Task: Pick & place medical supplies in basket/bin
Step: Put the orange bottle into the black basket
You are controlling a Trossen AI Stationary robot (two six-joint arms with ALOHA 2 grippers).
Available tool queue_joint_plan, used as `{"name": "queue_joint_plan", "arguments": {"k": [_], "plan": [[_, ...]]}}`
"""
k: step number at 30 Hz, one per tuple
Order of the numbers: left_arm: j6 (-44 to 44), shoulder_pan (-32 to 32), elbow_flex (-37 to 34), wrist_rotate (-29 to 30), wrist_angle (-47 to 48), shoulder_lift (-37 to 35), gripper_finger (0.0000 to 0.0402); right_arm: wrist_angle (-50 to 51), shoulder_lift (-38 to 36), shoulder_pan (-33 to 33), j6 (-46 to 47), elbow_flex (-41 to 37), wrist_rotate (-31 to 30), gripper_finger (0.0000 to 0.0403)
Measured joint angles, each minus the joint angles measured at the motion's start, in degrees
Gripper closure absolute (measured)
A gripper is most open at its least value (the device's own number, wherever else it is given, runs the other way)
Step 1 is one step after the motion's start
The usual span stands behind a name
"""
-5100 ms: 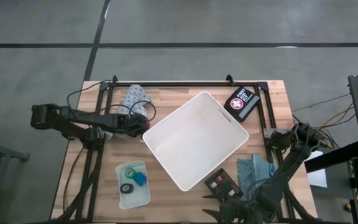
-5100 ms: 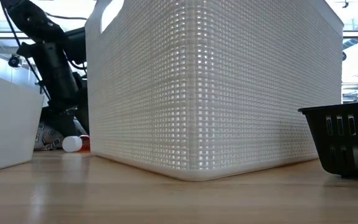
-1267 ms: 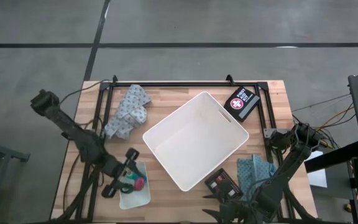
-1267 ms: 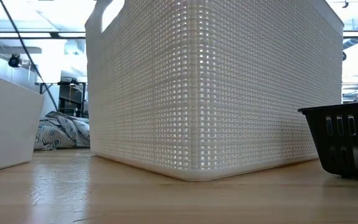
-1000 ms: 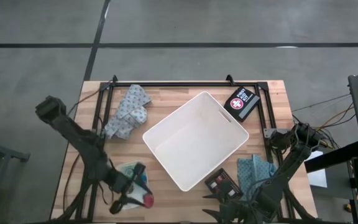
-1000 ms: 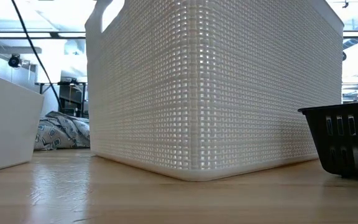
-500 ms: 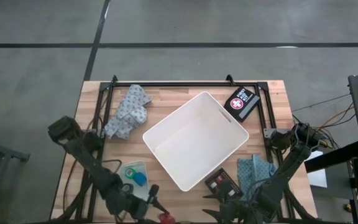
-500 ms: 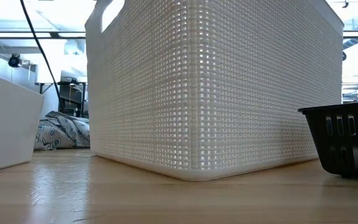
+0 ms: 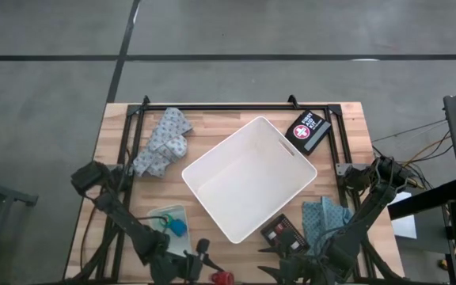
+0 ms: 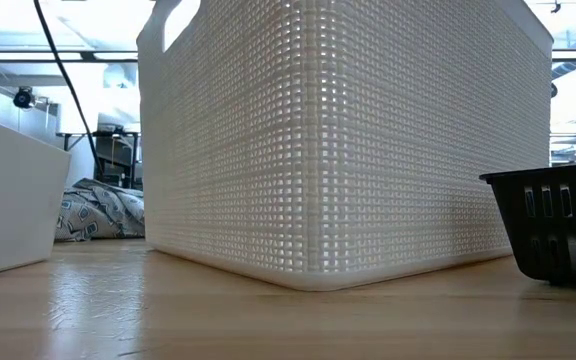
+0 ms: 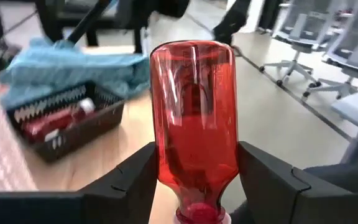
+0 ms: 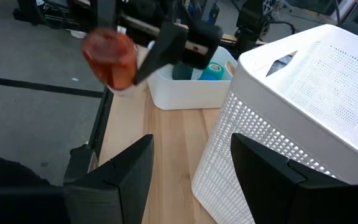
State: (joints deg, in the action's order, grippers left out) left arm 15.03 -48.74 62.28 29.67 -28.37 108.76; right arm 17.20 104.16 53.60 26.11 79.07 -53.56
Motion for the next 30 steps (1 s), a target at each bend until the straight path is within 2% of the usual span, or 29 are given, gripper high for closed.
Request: {"name": "queue_joint_plan", "arguments": {"k": [4,11,22,30], "plan": [[5.79,0.31,0.19,2.37,2.27,1.43,0.0197,0.0,0.0,-0.02,0.0,0.0,0.0,0.0193],[8.96,1.78,3.78,3.65,4.47,5.98,0.0197,-0.05,0.0,-0.02,0.0,0.0,-0.02,0.0193],[16.87,4.2,17.25,2.69,24.36,14.22,0.0197,-0.04,0.0,-0.01,0.0,0.0,0.01,0.0193],[24.64,6.06,18.08,2.2,30.0,14.76,0.0197,-0.02,0.0,-0.02,0.0,0.0,0.0,0.0193]]}}
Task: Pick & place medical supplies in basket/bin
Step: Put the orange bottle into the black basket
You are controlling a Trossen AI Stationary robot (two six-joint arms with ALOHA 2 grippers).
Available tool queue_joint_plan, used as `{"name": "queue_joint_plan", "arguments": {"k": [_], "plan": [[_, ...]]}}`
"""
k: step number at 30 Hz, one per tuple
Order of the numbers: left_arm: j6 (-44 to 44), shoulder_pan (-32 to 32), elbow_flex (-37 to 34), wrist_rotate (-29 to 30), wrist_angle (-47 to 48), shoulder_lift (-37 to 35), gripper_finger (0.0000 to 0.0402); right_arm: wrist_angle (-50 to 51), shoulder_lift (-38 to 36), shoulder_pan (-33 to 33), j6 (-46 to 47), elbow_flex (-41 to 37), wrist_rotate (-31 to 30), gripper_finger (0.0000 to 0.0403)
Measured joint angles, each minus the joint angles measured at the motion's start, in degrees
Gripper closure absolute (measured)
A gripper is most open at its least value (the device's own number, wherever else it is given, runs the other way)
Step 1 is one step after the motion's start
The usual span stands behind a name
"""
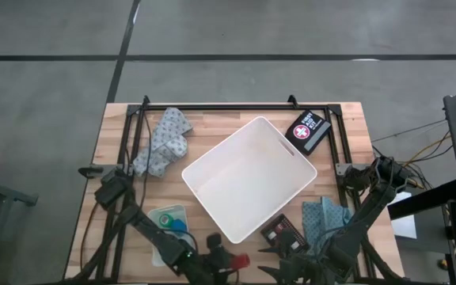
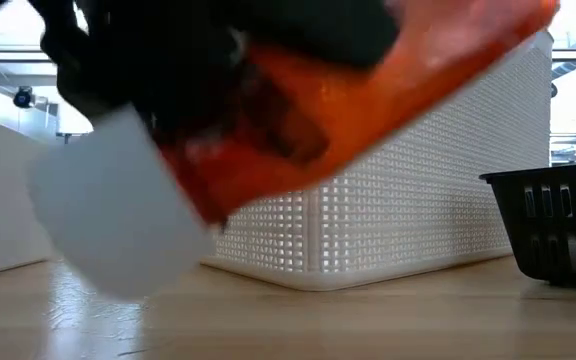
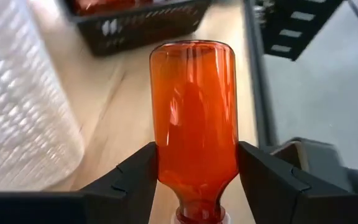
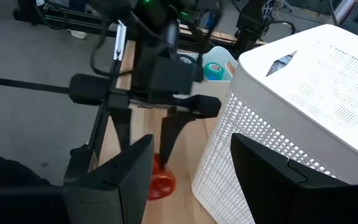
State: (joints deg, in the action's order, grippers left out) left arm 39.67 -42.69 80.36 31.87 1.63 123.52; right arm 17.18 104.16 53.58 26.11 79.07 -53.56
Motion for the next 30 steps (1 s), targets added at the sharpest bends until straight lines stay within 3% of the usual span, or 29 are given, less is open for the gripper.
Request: {"name": "queue_joint_plan", "arguments": {"k": [12,20,30], "plan": [[5.75,0.88,-0.03,-1.85,1.05,3.12,0.0196,-0.03,0.0,0.0,0.0,0.0,0.0,0.0193],[4.28,0.88,-0.05,-2.71,1.28,3.08,0.0195,-0.01,0.0,0.02,0.0,0.0,0.0,0.0193],[4.99,0.91,-0.16,-3.1,1.63,3.08,0.0128,-0.01,0.0,0.01,0.0,0.0,0.0,0.0193]]}}
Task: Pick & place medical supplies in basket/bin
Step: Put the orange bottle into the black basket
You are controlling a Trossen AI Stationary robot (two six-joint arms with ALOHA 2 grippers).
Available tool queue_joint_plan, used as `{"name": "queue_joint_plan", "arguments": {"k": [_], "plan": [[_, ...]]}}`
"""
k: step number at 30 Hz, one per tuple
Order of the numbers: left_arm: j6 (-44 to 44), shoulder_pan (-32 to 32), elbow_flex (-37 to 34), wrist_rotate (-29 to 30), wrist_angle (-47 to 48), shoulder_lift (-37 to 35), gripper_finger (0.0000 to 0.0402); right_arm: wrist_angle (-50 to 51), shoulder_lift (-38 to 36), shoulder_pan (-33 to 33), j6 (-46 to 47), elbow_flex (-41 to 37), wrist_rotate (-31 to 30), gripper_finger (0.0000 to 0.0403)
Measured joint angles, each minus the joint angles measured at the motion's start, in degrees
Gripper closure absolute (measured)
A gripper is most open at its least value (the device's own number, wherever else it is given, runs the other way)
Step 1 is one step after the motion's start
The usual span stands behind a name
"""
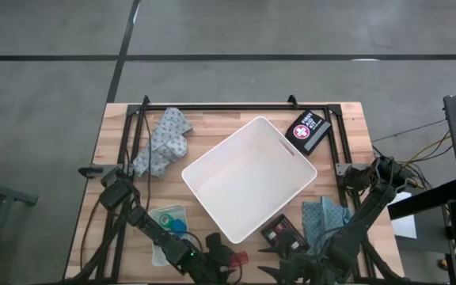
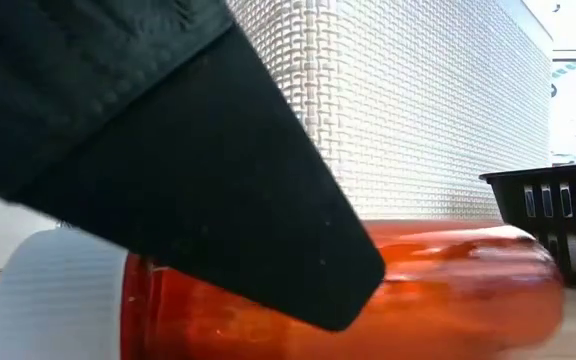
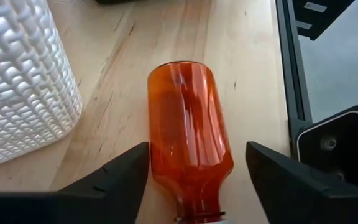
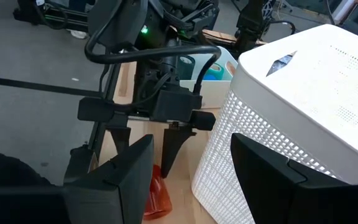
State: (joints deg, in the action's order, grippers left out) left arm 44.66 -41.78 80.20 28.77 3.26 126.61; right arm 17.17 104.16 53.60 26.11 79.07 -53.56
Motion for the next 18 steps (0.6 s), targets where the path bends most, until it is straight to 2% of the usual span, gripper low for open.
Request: {"name": "queue_joint_plan", "arguments": {"k": [8,18], "plan": [[0.15,0.0,0.0,0.03,-0.09,0.0,0.0089,0.02,0.0,0.01,0.0,0.0,0.0,0.0193],[-0.1,0.0,0.0,0.16,-0.16,-0.62,0.0078,0.02,0.0,-0.01,0.0,0.0,0.0,0.0193]]}}
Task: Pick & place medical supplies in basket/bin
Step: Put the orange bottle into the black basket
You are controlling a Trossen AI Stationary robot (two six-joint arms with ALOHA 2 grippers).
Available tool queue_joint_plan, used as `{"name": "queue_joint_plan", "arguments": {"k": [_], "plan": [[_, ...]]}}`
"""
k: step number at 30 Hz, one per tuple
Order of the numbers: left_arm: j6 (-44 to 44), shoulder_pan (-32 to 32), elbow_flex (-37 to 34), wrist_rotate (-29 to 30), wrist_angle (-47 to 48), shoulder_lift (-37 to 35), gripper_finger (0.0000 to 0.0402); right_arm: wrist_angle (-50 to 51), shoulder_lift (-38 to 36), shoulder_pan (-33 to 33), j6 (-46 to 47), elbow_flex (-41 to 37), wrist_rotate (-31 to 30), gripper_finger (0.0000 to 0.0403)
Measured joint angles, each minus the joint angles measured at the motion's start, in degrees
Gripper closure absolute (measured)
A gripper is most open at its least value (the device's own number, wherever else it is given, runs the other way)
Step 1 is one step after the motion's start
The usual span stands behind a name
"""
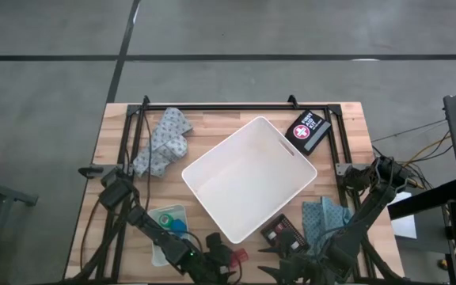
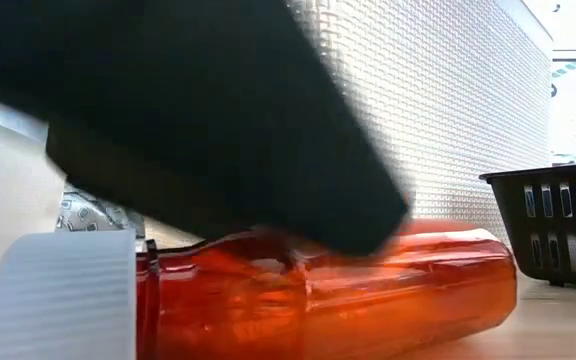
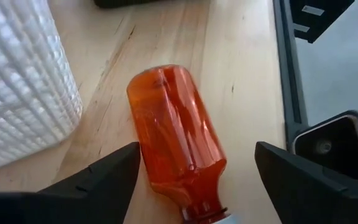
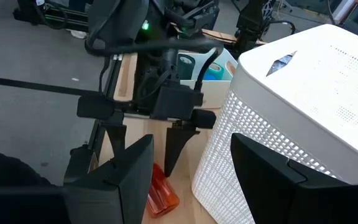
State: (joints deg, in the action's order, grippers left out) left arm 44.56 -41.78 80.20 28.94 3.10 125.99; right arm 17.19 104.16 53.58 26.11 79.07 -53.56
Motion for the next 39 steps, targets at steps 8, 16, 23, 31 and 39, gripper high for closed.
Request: {"name": "queue_joint_plan", "arguments": {"k": [8,16,23,31,39], "plan": [[-1.61,-1.01,0.01,3.56,3.77,-4.57,0.0078,0.0,0.0,0.01,0.0,0.0,0.0,0.0193],[-10.59,-3.52,0.02,7.73,10.29,-10.24,0.0079,0.02,0.0,0.01,0.0,0.0,0.0,0.0193],[-11.81,-5.74,-1.96,14.0,14.37,-17.4,0.008,0.01,0.0,0.01,0.0,0.0,0.0,0.0193],[-14.01,-6.17,-16.01,13.88,5.82,-30.05,0.008,0.0,0.0,0.02,0.0,0.0,0.0,0.0193],[-25.8,-8.28,-36.3,11.37,-16.46,-45.91,0.008,0.04,0.0,0.02,0.0,0.0,0.0,0.0193]]}}
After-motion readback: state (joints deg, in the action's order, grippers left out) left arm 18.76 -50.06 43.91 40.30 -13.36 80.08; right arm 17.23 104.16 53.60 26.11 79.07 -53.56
